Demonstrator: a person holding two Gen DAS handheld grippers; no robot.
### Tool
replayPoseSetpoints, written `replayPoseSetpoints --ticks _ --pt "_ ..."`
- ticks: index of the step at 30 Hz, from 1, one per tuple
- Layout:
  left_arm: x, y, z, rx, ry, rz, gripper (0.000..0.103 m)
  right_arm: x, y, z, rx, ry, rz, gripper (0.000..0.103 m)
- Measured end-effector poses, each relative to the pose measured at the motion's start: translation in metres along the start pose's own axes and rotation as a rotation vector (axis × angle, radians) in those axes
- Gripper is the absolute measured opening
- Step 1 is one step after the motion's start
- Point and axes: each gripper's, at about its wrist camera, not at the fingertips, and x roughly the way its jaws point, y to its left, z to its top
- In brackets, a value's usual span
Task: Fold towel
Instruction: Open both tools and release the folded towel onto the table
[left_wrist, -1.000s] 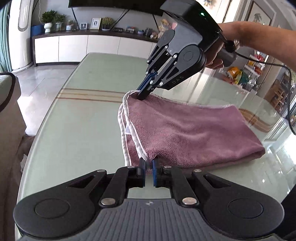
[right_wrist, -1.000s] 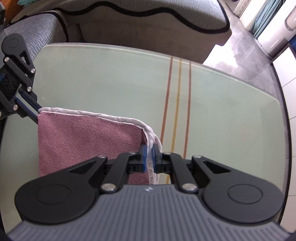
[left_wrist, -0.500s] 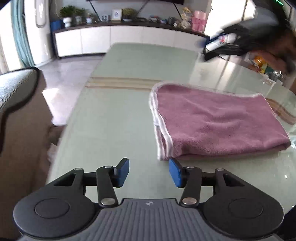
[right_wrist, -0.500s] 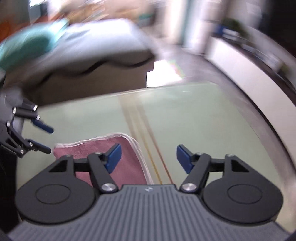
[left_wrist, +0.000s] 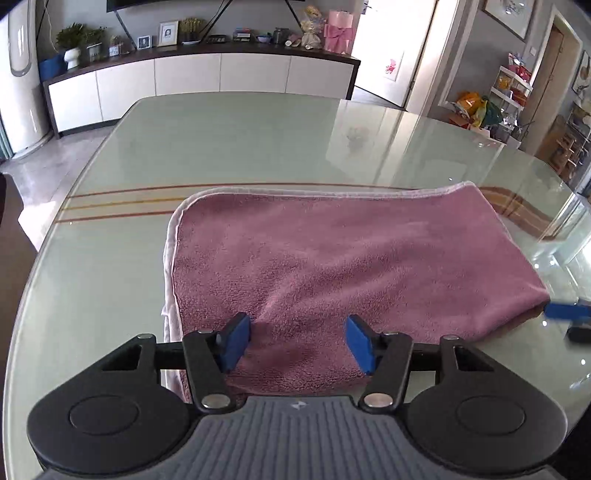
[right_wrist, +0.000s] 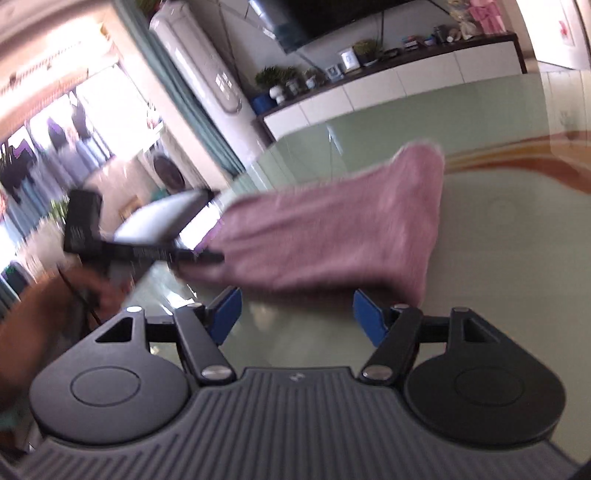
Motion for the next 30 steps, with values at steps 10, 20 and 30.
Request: replayPoseSetpoints --ticks 10,20,30 --pt "0.003 -0.008 -0.004 0.069 0.026 0.024 0.062 -0.007 -0.021 0.001 0.035 -0.098 -0.249 0.02" --pt "-0.003 -0.01 0.018 0.078 -0.02 0.096 0.063 -0.033 0.019 0.053 -0.313 -0.192 -0.325 0.036" --pt "0.031 -0.007 0.015 0.076 -0.019 0.081 0.078 -0.002 0.019 0.003 -0.472 0.071 -0.344 0.009"
